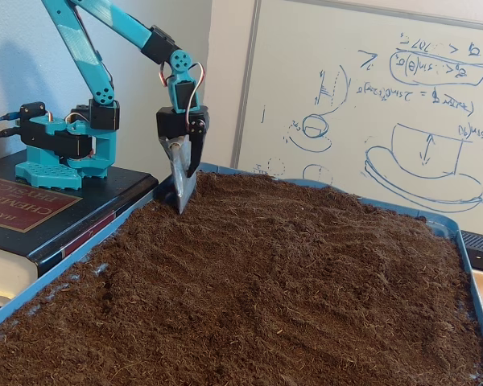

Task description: Build a berm.

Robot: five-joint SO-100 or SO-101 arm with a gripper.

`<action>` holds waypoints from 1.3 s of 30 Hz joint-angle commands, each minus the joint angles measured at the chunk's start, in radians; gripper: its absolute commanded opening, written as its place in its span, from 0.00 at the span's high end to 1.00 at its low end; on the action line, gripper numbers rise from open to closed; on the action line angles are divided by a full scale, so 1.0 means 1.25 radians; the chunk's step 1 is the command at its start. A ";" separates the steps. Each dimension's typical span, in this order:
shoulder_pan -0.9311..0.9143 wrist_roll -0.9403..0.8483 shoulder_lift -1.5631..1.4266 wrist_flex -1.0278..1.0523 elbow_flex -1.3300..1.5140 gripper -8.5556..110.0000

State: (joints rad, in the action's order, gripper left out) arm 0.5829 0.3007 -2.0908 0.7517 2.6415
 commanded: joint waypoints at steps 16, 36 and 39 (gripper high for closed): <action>0.180 0.275 0.188 -0.027 -0.156 0.93; 0.164 0.344 0.545 -0.027 -0.546 0.93; 0.161 0.344 0.612 -0.026 -0.642 0.93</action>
State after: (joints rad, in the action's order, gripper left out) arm 0.7731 0.7271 -1.4021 0.7731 2.0847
